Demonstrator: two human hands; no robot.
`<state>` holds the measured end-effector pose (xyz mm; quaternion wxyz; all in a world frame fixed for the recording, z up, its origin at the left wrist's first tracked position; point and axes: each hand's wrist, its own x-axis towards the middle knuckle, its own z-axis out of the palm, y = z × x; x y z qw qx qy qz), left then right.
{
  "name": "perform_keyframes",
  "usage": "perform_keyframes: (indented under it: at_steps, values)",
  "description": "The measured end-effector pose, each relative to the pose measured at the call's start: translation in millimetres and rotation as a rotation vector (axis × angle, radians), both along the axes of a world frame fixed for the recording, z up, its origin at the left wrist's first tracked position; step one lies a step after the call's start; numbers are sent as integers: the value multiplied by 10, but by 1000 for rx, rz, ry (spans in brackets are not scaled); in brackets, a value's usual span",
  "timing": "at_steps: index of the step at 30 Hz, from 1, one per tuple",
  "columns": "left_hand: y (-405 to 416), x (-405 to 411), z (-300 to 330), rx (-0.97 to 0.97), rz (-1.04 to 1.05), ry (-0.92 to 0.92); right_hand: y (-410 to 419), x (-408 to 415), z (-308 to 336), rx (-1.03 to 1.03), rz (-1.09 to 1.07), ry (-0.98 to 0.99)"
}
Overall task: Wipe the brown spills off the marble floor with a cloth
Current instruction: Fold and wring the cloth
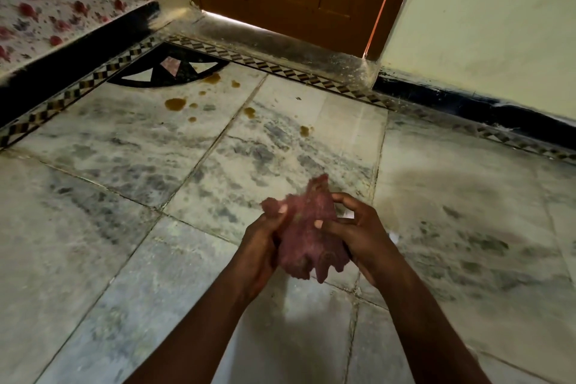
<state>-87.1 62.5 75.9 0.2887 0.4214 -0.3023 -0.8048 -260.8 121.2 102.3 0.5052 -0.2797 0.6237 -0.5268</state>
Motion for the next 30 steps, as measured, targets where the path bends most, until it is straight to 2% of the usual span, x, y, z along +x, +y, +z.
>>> perform_keyframes:
  at_steps: [2,11,15,20,24,30]
  values:
    - [-40,-13,-36,-62,-3,-61,3,-8,-2,-11,-38,7]
    - [-113,14,-45,-47,60,-145,41,-13,91,-41,-120,-20]
    - [-169,58,-9,-78,-42,-252,31,-33,94,-54,-181,59]
    - [-256,81,42,-253,-62,-393,-11,-51,102,-24,-263,250]
    - [-393,104,68,-433,-179,-443,-6,-67,84,-23,-133,256]
    - [-703,-103,69,-724,-390,-719,-264,-201,-124,151,-59,758]
